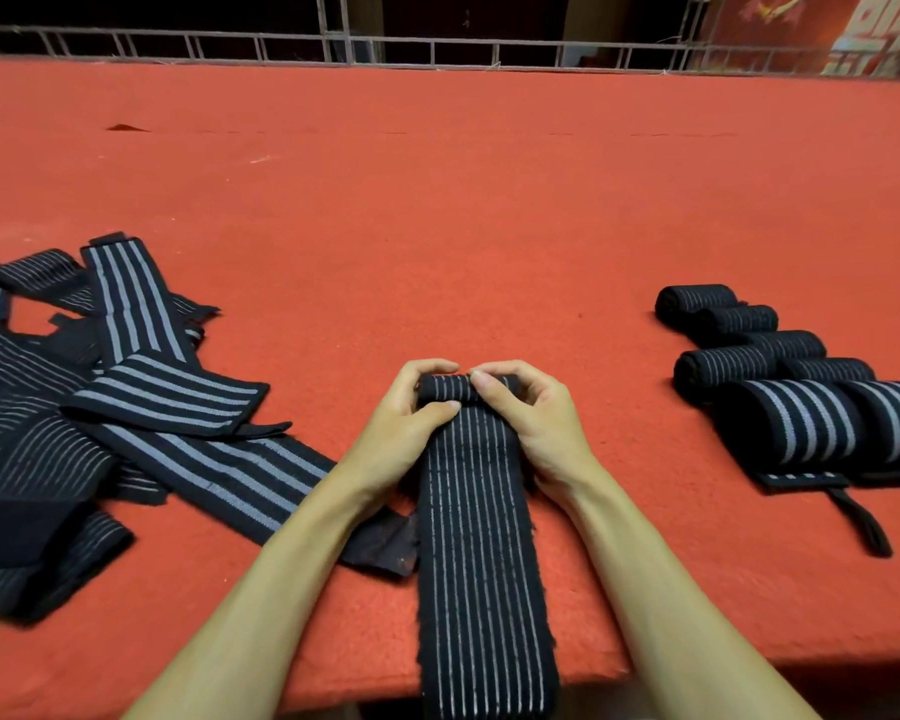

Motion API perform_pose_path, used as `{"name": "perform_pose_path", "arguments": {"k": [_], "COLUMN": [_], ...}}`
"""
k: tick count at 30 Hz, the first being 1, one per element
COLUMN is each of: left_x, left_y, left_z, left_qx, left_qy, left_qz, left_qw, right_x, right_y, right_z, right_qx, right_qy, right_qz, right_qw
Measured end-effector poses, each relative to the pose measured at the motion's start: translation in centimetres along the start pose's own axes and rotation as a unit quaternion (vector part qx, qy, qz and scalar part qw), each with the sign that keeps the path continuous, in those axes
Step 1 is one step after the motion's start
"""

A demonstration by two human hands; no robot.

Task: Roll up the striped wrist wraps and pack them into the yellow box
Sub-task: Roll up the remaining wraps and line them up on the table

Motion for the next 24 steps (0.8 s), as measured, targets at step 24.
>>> {"name": "perform_pose_path", "arguments": {"k": [24], "left_x": [0.1], "left_y": [-0.9], "left_z": [-0.2], "left_qx": [0.01], "left_qy": [0.063], "left_qz": [0.117], "left_qw": [0.991], "right_x": [-0.1], "right_y": [1.5], "right_z": [-0.8], "right_qx": [0.025], "right_qy": [0.036], "right_qz": [-0.01], "right_qw": [0.999]}}
Point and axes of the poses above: each hand's wrist, its own z-axis towards the middle knuckle, its own y-axis out of the palm, x = y × z, the point moved 3 cm from there along z, towards the middle knuckle, and after that the axes turned 12 degrees about -x, right-handed, at the moved point
